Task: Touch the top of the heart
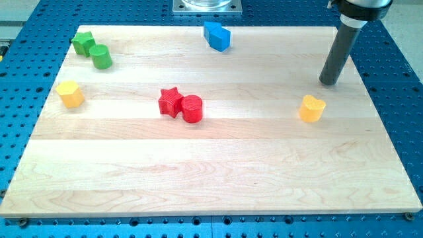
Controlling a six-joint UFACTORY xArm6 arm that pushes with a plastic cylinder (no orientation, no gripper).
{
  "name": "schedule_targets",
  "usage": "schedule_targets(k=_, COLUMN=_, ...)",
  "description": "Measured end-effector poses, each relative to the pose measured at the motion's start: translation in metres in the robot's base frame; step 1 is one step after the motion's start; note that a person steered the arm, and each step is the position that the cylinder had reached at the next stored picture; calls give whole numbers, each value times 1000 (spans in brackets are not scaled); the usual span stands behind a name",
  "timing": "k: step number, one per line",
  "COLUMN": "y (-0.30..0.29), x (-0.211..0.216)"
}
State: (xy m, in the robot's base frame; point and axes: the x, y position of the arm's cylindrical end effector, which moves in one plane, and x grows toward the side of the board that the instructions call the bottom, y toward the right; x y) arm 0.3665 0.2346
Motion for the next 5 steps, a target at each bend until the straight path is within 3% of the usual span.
schedule_targets(k=2, y=-4, x=30)
schedule_targets(k=3, y=-11, x=67)
schedule_targets(k=5, y=-79, x=44)
